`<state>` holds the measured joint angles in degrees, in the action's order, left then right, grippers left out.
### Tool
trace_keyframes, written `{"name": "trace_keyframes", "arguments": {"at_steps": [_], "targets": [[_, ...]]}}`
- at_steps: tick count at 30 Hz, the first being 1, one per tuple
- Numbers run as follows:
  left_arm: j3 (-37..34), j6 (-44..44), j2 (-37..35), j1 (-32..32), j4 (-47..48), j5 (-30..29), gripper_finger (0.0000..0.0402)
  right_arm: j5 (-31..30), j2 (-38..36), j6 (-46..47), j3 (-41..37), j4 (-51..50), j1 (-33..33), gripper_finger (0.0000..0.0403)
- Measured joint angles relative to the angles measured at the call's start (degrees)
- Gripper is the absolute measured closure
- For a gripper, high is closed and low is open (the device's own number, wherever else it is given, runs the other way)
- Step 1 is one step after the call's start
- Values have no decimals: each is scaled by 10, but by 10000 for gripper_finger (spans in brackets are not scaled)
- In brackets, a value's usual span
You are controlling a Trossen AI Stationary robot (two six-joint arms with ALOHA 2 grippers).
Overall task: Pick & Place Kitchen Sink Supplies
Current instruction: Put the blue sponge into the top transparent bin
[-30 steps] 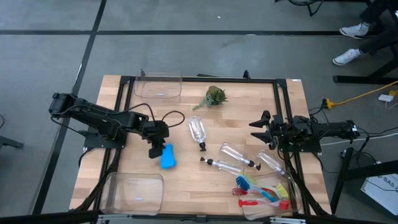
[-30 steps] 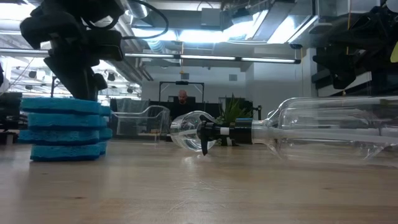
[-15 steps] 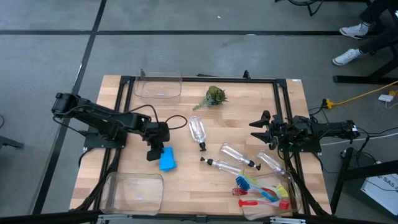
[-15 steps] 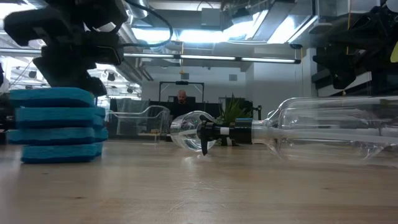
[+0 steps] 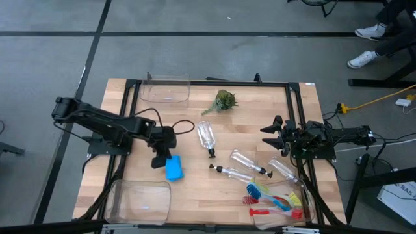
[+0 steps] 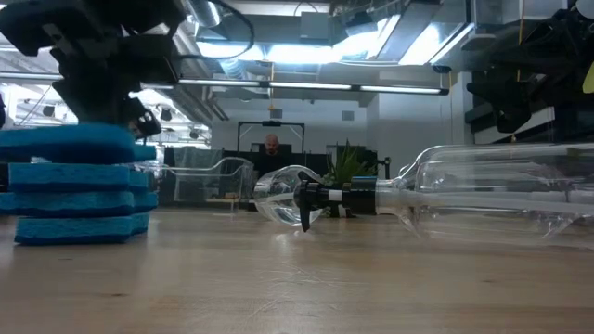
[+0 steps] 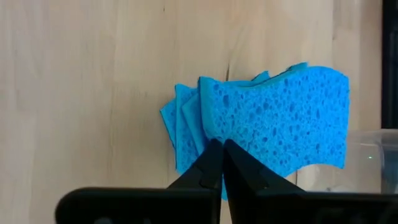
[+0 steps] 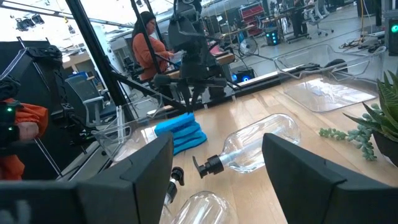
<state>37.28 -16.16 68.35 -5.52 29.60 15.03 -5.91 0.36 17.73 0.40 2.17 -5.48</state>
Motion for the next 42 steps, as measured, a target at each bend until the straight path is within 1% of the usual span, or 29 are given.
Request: {"name": "trace_keyframes", "arguments": {"at_steps": [7, 11, 18, 21, 23, 26, 29, 34, 36, 38, 40, 42], "targets": [[0, 9, -58, 0, -37, -6, 399, 0, 0, 0, 0, 0, 0, 158], [0, -3, -96, 16, -80, -17, 399, 0, 0, 0, 0, 0, 0, 158], [0, -44, -153, 87, -180, -36, 399, 0, 0, 0, 0, 0, 0, 158], [0, -46, -165, 122, -227, -37, 399, 0, 0, 0, 0, 0, 0, 158], [0, -53, -169, 143, -253, -49, 399, 0, 0, 0, 0, 0, 0, 158], [0, -64, -169, 168, -291, -81, 399, 0, 0, 0, 0, 0, 0, 158], [0, -66, -169, 189, -321, -129, 399, 0, 0, 0, 0, 0, 0, 158], [0, -55, -170, 218, -326, -287, 399, 0, 0, 0, 0, 0, 0, 158], [0, -31, -170, 232, -326, -340, 399, 0, 0, 0, 0, 0, 0, 158], [8, 12, -170, 246, -315, -382, 399, 0, 0, 0, 0, 0, 0, 158], [28, 63, -167, 260, -290, -415, 399, 0, 0, 0, 0, 0, 0, 158], [56, 120, -158, 275, -242, -435, 399, 0, 0, 0, 0, 0, 0, 158]]}}
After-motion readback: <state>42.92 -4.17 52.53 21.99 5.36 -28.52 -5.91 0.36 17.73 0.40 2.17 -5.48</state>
